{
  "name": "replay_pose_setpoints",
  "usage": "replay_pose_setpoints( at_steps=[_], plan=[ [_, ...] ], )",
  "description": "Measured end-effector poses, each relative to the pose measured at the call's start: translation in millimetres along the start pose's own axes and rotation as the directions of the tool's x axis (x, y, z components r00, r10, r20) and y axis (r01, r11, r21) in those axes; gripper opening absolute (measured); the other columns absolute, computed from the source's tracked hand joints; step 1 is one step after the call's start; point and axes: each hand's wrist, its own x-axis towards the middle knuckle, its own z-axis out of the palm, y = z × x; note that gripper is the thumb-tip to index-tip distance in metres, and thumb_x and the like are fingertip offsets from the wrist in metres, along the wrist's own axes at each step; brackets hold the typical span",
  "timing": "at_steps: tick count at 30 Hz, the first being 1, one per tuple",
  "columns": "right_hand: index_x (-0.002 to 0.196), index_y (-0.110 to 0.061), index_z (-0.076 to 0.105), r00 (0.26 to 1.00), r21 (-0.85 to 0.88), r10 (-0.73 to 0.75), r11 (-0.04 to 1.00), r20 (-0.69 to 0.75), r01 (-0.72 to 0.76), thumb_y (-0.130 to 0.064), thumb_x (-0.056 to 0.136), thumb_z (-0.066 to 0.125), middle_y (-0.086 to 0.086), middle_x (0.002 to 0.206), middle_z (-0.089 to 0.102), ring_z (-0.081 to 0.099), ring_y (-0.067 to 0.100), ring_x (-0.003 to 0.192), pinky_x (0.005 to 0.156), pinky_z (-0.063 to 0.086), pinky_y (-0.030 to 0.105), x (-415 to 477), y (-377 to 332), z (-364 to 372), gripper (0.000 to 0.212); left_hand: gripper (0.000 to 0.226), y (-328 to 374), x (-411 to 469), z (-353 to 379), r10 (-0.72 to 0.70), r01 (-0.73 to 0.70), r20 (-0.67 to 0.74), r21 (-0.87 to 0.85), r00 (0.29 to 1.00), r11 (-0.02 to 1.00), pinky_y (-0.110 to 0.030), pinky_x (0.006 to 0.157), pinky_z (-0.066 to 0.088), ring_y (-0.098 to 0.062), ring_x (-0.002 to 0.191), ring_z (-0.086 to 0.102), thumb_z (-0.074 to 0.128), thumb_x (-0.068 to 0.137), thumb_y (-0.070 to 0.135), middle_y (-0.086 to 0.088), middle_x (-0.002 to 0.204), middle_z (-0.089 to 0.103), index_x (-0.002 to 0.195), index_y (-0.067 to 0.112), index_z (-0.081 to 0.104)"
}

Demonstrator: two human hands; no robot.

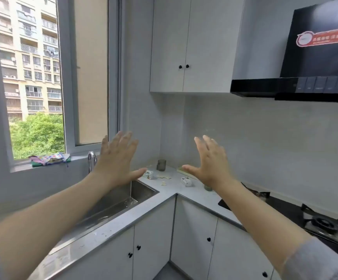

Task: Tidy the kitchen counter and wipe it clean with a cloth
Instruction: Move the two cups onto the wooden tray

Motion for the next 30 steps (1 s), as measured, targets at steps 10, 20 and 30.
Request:
replay_pose_setpoints(
  at_steps=[10,20,30],
  plan=[
    [0.118,-0.015,0.058,0.972,0.162,0.150,0.970,0.182,-0.180,-0.028,0.082,0.064,0.002,0.107,0.062,0.058,0.023,0.098,0.082,0.048,0.034,-26,85,84,0.039,0.052,77,9,109,0.125,-0.091,0.043,-0.466,0.991,0.880,-0.028,0.082,0.041,-0.017,0.106,0.058,0.060,0.084,0.048,0.005,0.120,0.058,0.127,0.020,0.054],
    [0.101,-0.019,0.068,0.851,0.230,0.404,0.841,0.335,-0.489,-0.026,0.083,0.065,-0.010,0.085,0.066,0.062,0.010,0.083,0.079,0.052,0.031,24,148,201,0.020,0.037,100,96,252,0.155,0.048,0.254,-0.646,0.955,0.762,-0.023,0.086,0.045,-0.008,0.100,0.058,0.062,0.085,0.036,0.008,0.113,0.059,0.119,0.020,0.059],
    [0.099,-0.018,0.070,0.743,0.242,0.535,0.721,0.402,-0.650,-0.019,0.084,0.065,-0.009,0.084,0.064,0.061,0.006,0.076,0.074,0.047,0.018,79,208,288,0.016,0.035,152,182,365,0.264,0.136,0.400,-0.736,0.877,0.663,-0.023,0.080,0.046,-0.007,0.094,0.057,0.062,0.085,0.034,0.010,0.107,0.059,0.116,0.019,0.060]
  ],
)
